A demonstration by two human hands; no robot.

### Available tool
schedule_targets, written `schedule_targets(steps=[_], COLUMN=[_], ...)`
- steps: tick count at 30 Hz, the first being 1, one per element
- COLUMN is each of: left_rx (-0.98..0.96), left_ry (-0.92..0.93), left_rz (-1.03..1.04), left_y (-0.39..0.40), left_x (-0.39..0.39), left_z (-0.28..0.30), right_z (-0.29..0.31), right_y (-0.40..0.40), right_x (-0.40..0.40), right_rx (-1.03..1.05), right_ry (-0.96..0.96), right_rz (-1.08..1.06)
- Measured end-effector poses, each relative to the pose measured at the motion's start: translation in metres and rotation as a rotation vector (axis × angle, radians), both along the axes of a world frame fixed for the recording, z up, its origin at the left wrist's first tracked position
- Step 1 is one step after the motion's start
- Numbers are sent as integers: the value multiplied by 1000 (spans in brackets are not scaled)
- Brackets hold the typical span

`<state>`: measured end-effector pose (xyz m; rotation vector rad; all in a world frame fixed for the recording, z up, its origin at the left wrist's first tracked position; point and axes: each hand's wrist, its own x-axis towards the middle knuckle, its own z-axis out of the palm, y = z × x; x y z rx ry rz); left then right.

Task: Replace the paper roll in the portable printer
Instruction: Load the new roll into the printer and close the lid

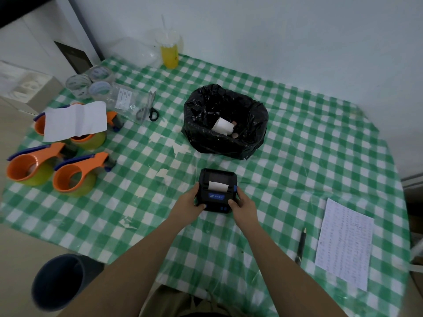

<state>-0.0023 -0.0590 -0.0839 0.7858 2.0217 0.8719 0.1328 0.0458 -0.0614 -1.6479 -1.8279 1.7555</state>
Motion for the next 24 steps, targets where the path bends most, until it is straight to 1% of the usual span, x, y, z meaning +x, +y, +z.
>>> schedule_targets(steps=[24], left_rx=[17], left_ry=[-8], left_rz=[7], left_y=[0], left_x=[2], left_z=[0], right_z=[-8], right_y=[2], right_x=[2], right_rx=[49], right_ry=[-32], right_rz=[40])
